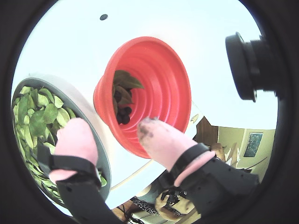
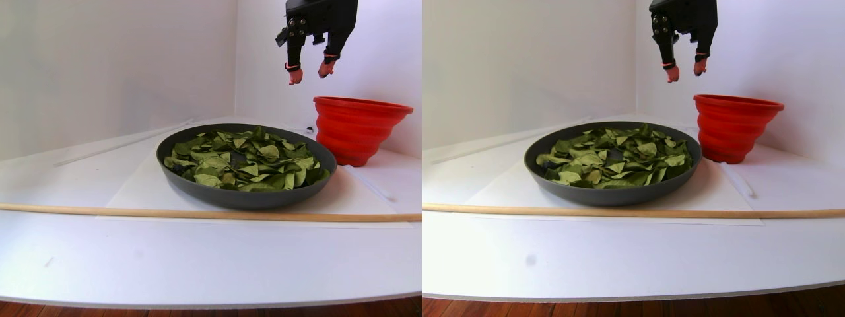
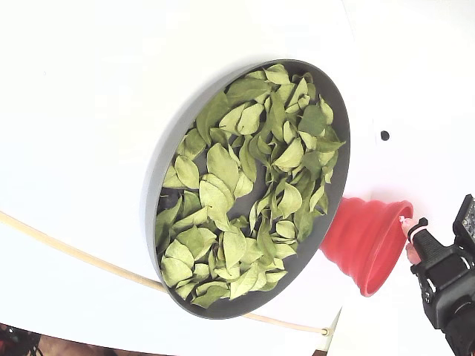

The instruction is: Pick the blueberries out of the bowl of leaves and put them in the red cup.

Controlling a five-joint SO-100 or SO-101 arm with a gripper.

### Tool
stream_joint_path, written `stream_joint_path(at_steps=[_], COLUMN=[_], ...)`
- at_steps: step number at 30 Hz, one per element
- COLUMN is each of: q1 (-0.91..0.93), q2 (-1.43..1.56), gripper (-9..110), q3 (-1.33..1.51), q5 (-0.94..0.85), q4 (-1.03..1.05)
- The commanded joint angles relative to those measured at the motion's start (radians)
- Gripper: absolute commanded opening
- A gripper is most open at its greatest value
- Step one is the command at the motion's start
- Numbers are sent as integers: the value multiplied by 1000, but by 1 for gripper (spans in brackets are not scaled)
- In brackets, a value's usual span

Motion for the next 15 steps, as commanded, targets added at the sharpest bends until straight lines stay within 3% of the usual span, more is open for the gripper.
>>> stream_joint_path(at_steps=[1,15], q1=[-6,-89], q2=[161,268], gripper=[18,18], q3=[-3,92], q5=[5,28], q4=[6,63])
